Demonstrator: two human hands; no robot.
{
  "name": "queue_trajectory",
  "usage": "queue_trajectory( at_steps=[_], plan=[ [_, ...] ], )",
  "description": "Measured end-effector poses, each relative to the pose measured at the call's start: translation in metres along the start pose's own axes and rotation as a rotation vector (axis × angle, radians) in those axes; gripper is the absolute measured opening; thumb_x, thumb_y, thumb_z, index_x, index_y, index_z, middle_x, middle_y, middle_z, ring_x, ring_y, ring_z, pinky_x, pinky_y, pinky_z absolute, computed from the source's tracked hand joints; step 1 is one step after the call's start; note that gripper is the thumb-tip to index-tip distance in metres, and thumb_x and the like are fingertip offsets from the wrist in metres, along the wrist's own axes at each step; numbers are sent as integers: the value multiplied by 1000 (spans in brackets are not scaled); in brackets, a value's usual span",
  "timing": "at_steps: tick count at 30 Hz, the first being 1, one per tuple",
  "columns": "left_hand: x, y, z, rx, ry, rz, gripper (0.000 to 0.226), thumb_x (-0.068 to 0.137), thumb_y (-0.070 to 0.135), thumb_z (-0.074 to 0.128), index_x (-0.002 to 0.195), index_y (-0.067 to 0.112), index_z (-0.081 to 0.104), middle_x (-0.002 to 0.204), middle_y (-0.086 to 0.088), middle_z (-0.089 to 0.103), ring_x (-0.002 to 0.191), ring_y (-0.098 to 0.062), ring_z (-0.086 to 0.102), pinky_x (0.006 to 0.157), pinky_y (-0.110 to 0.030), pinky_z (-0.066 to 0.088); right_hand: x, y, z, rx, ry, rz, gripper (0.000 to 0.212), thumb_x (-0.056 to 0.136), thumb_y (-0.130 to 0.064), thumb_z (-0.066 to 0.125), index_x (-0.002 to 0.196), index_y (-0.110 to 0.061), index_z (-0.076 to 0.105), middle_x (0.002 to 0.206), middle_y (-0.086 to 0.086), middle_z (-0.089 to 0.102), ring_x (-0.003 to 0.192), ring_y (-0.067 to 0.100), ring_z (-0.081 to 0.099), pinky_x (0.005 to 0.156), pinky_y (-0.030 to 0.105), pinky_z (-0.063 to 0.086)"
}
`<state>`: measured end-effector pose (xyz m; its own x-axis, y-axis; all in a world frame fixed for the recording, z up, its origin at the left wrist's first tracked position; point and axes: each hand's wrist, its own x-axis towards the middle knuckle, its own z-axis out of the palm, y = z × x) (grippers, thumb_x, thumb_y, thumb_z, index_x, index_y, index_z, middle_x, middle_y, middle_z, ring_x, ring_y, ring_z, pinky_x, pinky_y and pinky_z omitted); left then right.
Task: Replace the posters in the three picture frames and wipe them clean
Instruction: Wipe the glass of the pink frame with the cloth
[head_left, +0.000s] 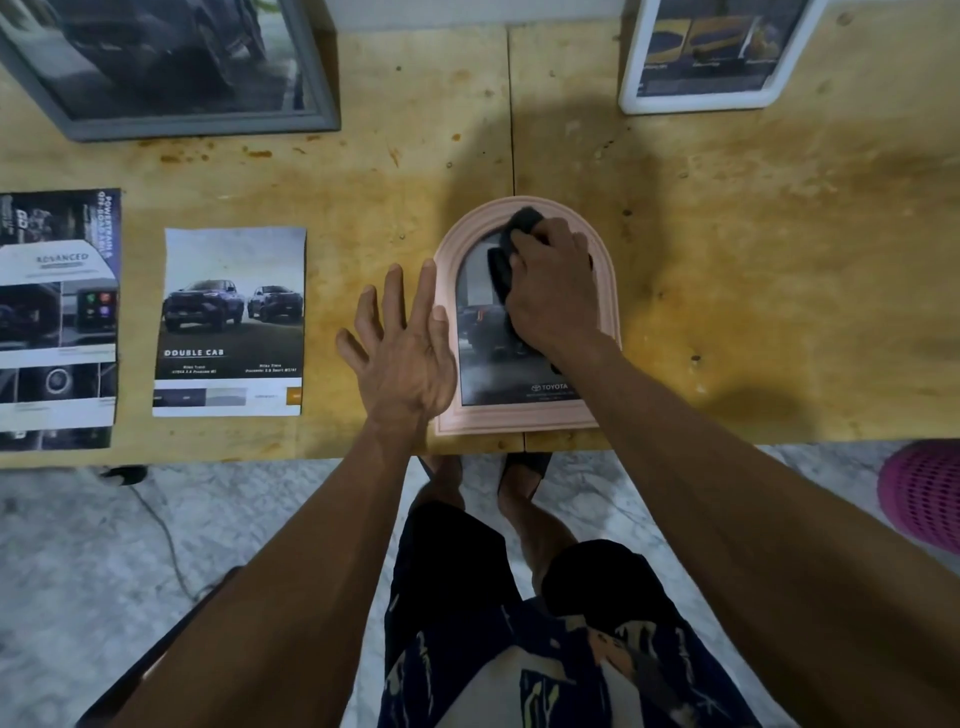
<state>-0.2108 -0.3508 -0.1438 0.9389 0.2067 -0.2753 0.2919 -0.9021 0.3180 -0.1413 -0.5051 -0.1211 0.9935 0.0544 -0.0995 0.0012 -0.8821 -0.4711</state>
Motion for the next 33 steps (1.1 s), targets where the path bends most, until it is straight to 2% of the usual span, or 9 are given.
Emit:
queue_trajectory(
  at_steps=[3,7,14,19,22,25,27,31,33],
  plan=[
    [0,0,0,-3,2,1,49,105,51,10,153,51,2,166,8,5,151,-26,0,115,-63,4,3,-7,7,10,-58,-49,35,95,-15,48,128,-8,59,131,13,49,117,34,42,97,39,34],
    [0,1,1,-1,7,-1,49,105,51,10,153,51,2,166,8,5,151,-26,0,115,-63,5,-13,-19,13,-17,-124,-154,36,98,-26,45,128,-11,57,133,10,47,117,32,42,98,42,37],
    [-1,1,-1,-21,-6,4,49,105,49,11,153,51,2,166,9,3,151,-26,-2,116,-63,1,-50,1,3,-223,-209,-348,38,88,-24,59,125,-14,56,120,15,50,101,34,49,82,45,47],
    [-2,1,-1,-30,-8,-5,49,105,48,11,153,51,2,166,10,3,151,-26,-2,116,-63,0,-55,33,-14,-334,-115,-142,44,88,-22,57,129,-7,51,122,20,48,101,35,50,80,39,46],
    [-1,1,-1,-37,-14,-11,49,105,49,10,153,51,2,166,11,2,151,-25,-3,116,-63,0,-64,27,-5,-382,-201,-95,49,87,-22,34,127,0,50,126,21,44,104,36,44,81,38,36],
    [-1,1,-1,-42,-22,-7,49,104,49,10,153,51,2,166,11,1,151,-25,-3,116,-63,0,-75,11,-1,-217,-195,-16,47,87,-16,48,132,-3,47,131,23,40,108,39,44,88,42,41],
    [0,0,-2,-44,-28,1,49,104,49,11,153,52,3,166,11,2,151,-26,-2,115,-63,1,-80,-2,0,-131,-209,-44,45,88,-16,52,133,-8,48,132,19,40,113,37,43,93,45,42],
    [3,-2,-5,-44,-57,9,49,105,50,13,153,52,4,165,9,1,150,-27,-3,115,-63,2,-85,-21,10,-55,-324,-140,37,87,-22,53,123,-12,55,126,12,45,115,32,43,90,47,45],
    [3,-1,-5,-47,-58,2,49,105,50,13,153,52,5,165,10,0,150,-26,-3,115,-62,2,-92,-22,10,-72,-316,-141,35,86,-26,51,118,-15,59,122,9,48,113,29,44,87,47,45]
  ],
)
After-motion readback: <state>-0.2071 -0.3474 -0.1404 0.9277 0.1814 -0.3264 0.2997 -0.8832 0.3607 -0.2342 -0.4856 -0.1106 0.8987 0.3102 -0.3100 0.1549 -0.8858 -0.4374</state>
